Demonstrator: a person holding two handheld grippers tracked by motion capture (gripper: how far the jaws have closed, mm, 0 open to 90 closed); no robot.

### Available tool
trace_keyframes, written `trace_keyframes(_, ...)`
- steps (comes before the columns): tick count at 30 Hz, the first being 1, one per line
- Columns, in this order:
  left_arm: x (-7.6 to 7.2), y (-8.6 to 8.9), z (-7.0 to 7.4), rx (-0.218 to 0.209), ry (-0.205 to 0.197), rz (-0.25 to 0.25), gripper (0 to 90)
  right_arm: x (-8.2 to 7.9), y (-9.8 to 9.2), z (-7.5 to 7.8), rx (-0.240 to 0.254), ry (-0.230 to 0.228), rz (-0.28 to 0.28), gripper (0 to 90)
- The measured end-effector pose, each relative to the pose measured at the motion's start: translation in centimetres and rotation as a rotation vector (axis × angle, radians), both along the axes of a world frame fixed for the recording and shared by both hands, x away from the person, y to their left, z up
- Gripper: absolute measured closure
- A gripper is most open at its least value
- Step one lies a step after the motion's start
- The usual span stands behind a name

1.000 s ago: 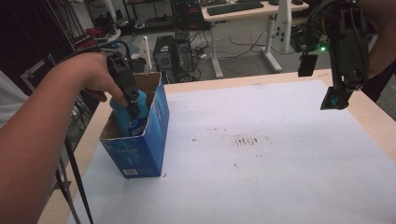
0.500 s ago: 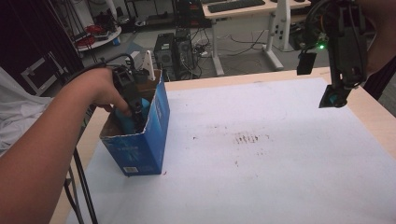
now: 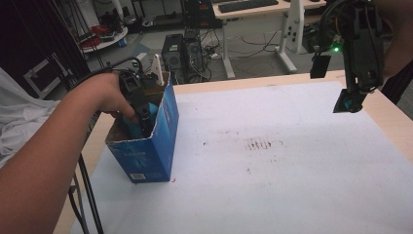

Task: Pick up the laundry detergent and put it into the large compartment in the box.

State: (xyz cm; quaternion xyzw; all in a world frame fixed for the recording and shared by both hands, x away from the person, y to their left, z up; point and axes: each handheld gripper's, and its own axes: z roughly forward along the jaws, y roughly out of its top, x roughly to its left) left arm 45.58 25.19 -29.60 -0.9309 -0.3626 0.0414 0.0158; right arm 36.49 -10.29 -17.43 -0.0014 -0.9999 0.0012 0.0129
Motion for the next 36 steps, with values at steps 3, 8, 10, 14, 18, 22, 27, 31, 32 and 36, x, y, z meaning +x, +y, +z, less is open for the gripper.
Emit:
trace_keyframes(3,0.1,-0.1,0.0,0.006,0.003,-0.005,38.4,0.0,-0.1,0.0,0.001,-0.004,-0.002,2.3)
trace_keyframes(8,0.1,-0.3,0.0,-0.001,0.001,-0.01,36.1,-0.2,-0.2,0.2,0.002,-0.006,-0.006,2.3)
trace_keyframes(10,0.1,-0.4,0.0,0.003,-0.001,-0.006,34.3,-0.2,-0.3,0.2,0.004,-0.006,-0.007,2.3)
trace_keyframes(14,-0.1,-0.4,0.2,-0.003,-0.009,-0.009,32.1,-0.3,-0.5,0.2,0.003,-0.006,-0.009,2.3)
trace_keyframes(18,-0.3,-0.4,0.6,-0.004,-0.011,-0.008,30.7,-0.3,-0.5,0.3,0.004,-0.007,-0.007,2.3)
trace_keyframes(22,-0.3,-0.3,1.0,0.006,-0.015,-0.025,28.8,-0.4,-0.5,0.4,0.006,-0.009,-0.007,2.3)
trace_keyframes(27,-0.6,-0.3,1.7,0.003,-0.034,-0.029,26.5,-0.5,-0.4,0.5,0.008,-0.01,-0.01,2.3)
trace_keyframes(31,-0.8,-0.4,2.5,0.005,-0.049,-0.028,25.8,-0.5,-0.3,0.5,0.008,-0.009,-0.005,2.3)
trace_keyframes(32,-0.8,-0.3,2.8,0.007,-0.052,-0.028,25.8,-0.6,-0.3,0.5,0.007,-0.009,-0.007,2.3)
trace_keyframes(36,-1.0,-0.3,3.9,0.011,-0.064,-0.028,25.5,-0.6,-0.2,0.6,0.005,-0.008,-0.006,2.3)
